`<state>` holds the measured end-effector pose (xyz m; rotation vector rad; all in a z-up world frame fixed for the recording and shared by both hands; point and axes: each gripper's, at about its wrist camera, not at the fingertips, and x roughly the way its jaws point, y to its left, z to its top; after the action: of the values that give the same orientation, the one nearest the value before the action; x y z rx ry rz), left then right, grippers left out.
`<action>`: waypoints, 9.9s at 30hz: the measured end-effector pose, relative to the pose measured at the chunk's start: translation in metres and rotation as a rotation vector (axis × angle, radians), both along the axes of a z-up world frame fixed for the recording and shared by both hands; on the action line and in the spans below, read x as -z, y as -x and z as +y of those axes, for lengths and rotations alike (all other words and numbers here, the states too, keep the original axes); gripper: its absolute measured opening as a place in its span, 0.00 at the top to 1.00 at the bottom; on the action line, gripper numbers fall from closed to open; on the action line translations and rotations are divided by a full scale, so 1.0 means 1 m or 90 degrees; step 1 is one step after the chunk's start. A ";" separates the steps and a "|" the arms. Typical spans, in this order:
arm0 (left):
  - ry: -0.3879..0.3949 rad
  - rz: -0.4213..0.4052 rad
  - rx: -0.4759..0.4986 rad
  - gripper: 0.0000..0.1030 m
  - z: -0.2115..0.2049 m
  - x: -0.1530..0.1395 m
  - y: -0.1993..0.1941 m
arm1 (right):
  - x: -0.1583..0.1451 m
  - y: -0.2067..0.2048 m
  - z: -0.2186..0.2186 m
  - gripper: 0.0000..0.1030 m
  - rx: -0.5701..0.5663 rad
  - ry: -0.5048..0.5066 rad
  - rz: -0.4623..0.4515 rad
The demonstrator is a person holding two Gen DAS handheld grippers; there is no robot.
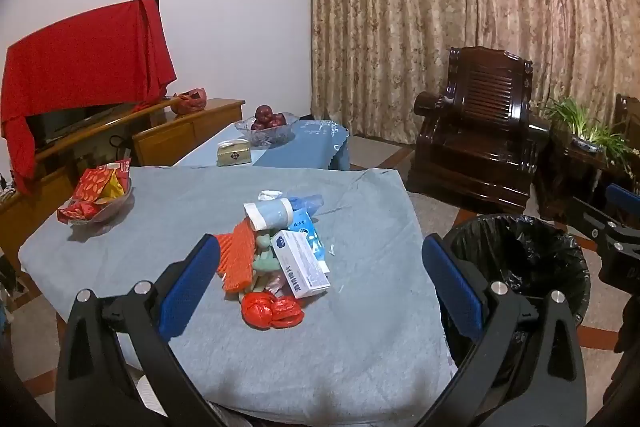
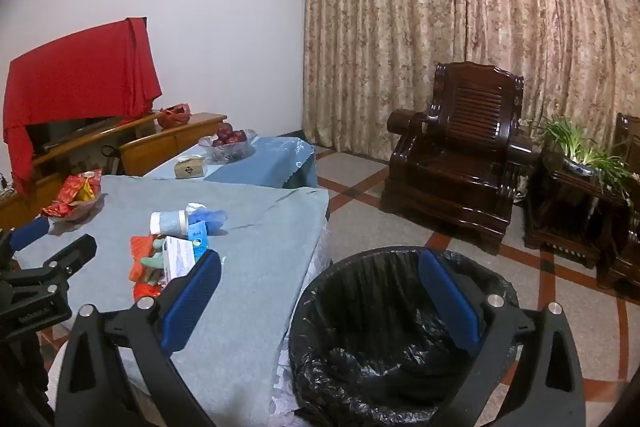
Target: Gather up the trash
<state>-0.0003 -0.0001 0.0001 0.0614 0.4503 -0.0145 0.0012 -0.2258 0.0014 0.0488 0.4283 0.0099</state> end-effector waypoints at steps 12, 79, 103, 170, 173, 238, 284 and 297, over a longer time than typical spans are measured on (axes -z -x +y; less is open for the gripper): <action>0.004 0.000 -0.001 0.05 0.000 0.000 0.000 | 0.000 0.000 -0.001 0.06 0.000 -0.001 -0.001; 0.008 0.005 -0.001 0.05 0.019 0.003 -0.008 | 0.005 -0.005 0.001 0.06 -0.001 0.000 0.007; 0.003 0.013 -0.031 0.05 0.058 0.057 -0.034 | 0.032 -0.041 0.038 0.06 -0.044 -0.004 0.031; 0.049 0.233 -0.023 0.52 0.110 0.200 -0.143 | 0.159 -0.164 0.129 0.44 -0.212 -0.043 0.235; 0.040 0.224 -0.027 0.60 0.105 0.199 -0.141 | 0.158 -0.159 0.125 0.44 -0.210 -0.042 0.230; 0.035 0.074 0.189 0.10 -0.044 0.080 -0.134 | 0.095 -0.078 -0.078 0.06 0.093 -0.057 0.125; 0.079 0.146 -0.058 0.89 0.165 0.153 -0.202 | 0.128 -0.213 0.162 0.06 -0.175 0.006 0.127; 0.093 0.106 -0.107 0.89 0.199 0.124 -0.202 | 0.111 -0.237 0.212 0.06 -0.233 -0.011 0.096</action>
<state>0.2017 0.1994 -0.1238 -0.1225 0.6191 0.1127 0.2380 -0.0139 -0.1092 -0.0131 0.5839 0.3727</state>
